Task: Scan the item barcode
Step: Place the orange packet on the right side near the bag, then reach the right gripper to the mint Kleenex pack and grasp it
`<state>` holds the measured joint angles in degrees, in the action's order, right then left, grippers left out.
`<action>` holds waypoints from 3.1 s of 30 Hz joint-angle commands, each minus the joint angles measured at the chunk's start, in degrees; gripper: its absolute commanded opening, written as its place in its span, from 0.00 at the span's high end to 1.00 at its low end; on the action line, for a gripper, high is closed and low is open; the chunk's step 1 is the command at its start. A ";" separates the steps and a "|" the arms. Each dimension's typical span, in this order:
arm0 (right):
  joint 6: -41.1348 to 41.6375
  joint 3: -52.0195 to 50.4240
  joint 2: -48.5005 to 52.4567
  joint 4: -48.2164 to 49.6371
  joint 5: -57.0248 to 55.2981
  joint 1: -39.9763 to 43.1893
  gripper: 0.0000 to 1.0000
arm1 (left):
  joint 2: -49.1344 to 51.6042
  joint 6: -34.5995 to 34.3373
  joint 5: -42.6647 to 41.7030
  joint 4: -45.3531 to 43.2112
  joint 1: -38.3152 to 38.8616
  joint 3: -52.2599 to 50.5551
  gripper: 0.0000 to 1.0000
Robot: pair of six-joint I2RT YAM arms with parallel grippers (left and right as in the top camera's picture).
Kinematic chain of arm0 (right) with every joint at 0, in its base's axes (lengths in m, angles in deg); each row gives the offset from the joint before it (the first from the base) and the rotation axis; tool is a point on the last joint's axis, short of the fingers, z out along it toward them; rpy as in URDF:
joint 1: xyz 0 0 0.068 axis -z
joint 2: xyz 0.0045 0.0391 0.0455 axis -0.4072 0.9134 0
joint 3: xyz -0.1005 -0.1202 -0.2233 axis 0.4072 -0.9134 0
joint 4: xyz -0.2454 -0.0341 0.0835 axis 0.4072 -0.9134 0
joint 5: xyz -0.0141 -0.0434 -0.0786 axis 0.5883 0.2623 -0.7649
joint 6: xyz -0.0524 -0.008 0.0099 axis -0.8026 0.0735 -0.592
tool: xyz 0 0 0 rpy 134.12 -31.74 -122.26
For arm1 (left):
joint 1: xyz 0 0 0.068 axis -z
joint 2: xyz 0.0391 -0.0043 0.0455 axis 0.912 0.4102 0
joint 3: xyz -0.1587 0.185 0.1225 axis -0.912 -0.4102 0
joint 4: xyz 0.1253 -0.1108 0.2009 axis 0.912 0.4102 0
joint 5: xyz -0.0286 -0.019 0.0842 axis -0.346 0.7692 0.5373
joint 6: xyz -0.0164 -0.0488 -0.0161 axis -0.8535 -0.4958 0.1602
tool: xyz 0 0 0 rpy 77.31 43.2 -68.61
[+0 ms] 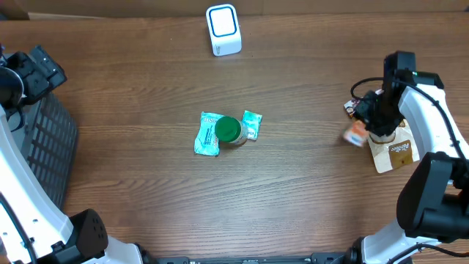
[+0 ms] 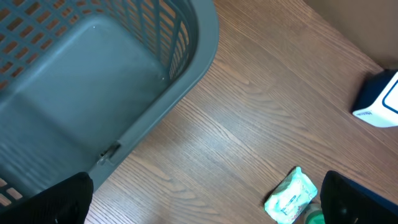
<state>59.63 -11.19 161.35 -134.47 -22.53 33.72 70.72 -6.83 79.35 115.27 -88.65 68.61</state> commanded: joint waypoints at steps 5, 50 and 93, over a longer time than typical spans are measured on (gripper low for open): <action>-5.64 3.56 -0.68 -4.26 7.69 0.04 0.39 | -0.87 1.03 0.31 -0.02 0.02 0.70 0.00; 9.77 -11.28 11.13 32.61 18.58 -33.90 0.96 | -0.87 1.03 0.31 -0.02 0.02 0.70 0.00; -17.79 2.73 8.37 8.26 19.15 -23.61 0.11 | -0.87 1.03 0.31 -0.02 0.02 0.70 0.00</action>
<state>37.47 -8.04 170.11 -126.67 -6.38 10.27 70.72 -6.83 79.35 115.32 -88.65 68.64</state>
